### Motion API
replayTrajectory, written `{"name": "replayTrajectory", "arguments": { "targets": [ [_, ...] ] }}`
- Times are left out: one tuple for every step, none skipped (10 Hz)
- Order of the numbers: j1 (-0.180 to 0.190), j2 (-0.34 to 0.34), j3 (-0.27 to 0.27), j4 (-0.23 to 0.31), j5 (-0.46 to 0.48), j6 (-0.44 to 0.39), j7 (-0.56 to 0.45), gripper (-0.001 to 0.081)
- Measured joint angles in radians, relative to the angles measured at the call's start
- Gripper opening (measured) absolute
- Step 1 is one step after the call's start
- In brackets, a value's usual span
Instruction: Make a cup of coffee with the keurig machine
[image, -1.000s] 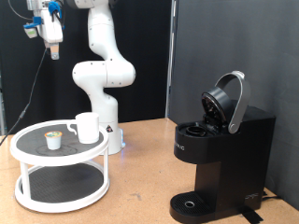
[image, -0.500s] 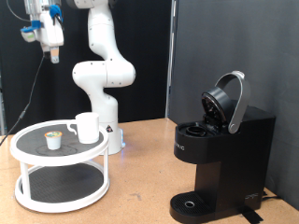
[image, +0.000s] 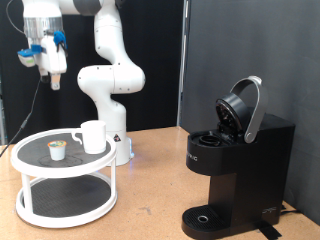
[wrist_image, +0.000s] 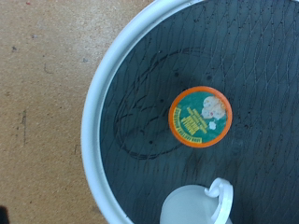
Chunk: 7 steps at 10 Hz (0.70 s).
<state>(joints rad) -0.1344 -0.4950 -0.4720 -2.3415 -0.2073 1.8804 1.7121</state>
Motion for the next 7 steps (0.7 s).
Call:
{"name": "replayTrajectory", "arguments": {
  "targets": [
    [-0.008,-0.001,-0.001,-0.026,-0.011,0.029,0.0,0.0734],
    [-0.017,-0.002,-0.001,-0.054,-0.023,0.058,0.0,0.0734],
    [-0.026,-0.005,-0.002,-0.084,-0.027,0.088,0.0,0.0734],
    [-0.035,-0.009,-0.002,-0.112,-0.031,0.11,0.0,0.0734],
    [-0.043,-0.013,-0.003,-0.139,-0.039,0.135,0.0,0.0734],
    [-0.051,-0.017,-0.003,-0.165,-0.046,0.161,0.0,0.0734],
    [-0.059,-0.019,-0.003,-0.189,-0.05,0.189,0.0,0.0734]
  ]
}}
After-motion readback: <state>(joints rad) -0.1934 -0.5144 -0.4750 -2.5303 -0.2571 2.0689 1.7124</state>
